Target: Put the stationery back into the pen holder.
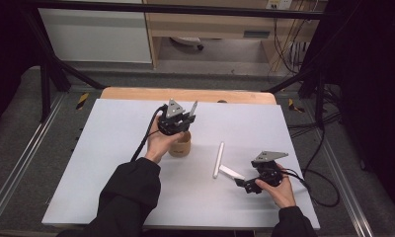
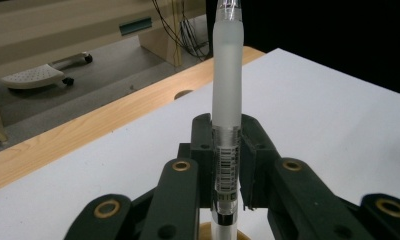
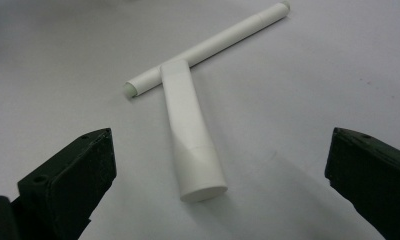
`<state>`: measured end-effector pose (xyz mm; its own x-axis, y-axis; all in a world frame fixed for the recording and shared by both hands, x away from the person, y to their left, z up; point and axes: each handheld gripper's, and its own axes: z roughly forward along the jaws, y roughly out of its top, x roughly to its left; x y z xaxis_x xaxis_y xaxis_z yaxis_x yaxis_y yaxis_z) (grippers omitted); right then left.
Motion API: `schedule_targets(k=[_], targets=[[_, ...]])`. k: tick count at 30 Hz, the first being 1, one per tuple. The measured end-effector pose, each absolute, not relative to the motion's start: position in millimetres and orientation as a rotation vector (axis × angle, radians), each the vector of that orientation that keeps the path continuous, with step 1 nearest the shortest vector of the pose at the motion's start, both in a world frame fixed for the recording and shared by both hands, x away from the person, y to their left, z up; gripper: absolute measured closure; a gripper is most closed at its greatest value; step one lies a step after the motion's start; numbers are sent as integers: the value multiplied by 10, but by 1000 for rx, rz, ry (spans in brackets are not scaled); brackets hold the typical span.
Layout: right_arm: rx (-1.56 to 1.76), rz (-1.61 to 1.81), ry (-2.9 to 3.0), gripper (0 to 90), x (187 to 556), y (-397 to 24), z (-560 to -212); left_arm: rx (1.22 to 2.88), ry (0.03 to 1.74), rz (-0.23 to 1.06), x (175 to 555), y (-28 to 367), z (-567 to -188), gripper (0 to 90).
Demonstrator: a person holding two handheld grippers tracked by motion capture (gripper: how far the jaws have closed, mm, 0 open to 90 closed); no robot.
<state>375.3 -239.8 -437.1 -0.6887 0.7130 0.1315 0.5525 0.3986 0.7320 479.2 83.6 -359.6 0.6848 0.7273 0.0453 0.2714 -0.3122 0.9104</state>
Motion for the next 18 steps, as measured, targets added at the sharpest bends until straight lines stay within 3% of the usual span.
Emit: schedule_targets(k=[18], targets=[[1119,1154,2461,7,3756,-2393,-4381,1914,799,521,4765,919,-3849,787]])
